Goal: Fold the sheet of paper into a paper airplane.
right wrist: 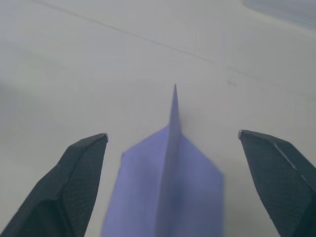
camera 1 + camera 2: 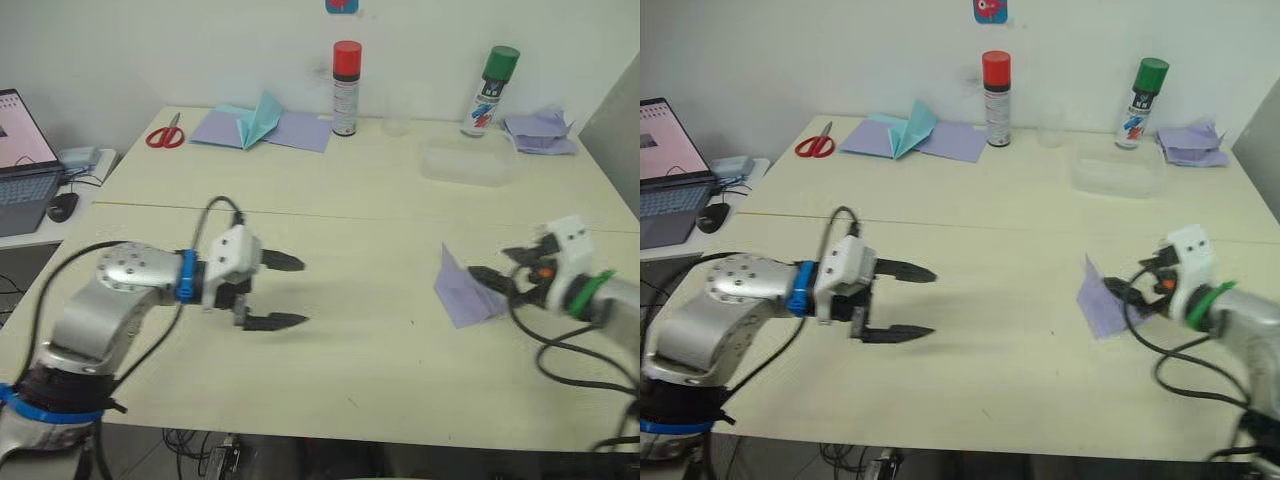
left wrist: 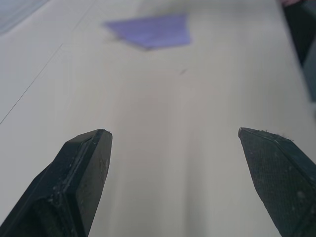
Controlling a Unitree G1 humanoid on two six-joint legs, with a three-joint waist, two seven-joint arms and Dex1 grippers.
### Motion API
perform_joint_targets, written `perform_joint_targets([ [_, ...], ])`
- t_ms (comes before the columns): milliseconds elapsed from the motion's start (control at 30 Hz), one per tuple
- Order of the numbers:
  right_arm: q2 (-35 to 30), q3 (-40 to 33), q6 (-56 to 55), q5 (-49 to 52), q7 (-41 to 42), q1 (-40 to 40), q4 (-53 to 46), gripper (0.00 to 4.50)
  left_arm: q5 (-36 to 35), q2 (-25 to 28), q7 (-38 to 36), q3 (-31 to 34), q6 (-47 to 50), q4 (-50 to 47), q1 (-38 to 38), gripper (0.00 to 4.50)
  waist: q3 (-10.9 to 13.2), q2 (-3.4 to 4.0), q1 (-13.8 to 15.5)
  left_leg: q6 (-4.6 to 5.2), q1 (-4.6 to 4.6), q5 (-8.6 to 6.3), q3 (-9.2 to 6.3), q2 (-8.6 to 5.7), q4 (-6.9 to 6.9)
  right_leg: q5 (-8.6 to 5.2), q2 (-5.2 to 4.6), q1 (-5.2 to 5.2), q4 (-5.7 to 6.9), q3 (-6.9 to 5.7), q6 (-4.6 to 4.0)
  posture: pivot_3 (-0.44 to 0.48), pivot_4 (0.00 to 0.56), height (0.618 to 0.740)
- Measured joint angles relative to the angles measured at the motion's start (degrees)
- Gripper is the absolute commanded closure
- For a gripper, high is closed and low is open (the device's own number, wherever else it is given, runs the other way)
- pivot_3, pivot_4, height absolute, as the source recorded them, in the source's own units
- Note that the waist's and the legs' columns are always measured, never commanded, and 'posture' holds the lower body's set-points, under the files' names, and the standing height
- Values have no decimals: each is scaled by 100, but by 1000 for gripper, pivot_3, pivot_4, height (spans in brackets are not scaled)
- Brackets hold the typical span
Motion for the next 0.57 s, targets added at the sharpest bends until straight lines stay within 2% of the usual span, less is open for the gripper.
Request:
perform_joint_targets([
  [100, -906, -90, -2014, -98, 2196, 826, 773, 54, 92, 116, 98, 542, -244, 450, 292, 0, 8, -3, 10, 0, 2, 0, -8, 0, -3, -4, 10, 13, -4, 4, 1, 0, 150, 740],
  [167, -1329, -226, -2640, -226, 2855, 879, 1619, 54, 201, 265, 257, 874, -254, 583, 688, 0, 23, -3, -9, 1, 4, -1, 7, -7, -1, -3, -8, 12, -2, 7, 0, 0, 150, 740],
  [267, -1821, -317, -3196, -413, 3238, 659, 2545, 54, 286, 306, 572, 1236, -166, 541, 1038, 0, 32, -11, -33, 3, 10, -2, 10, -2, 8, -2, -33, 16, 2, 9, 1, 0, 150, 740],
  [567, -1883, 114, -3366, -409, 3287, -178, 3025, 54, 245, 310, 1016, 1433, 198, 419, 625, 0, 39, -13, -9, 0, 13, 0, 3, -1, 17, -1, -32, 25, 9, 6, 1, 0, 150, 740],
])
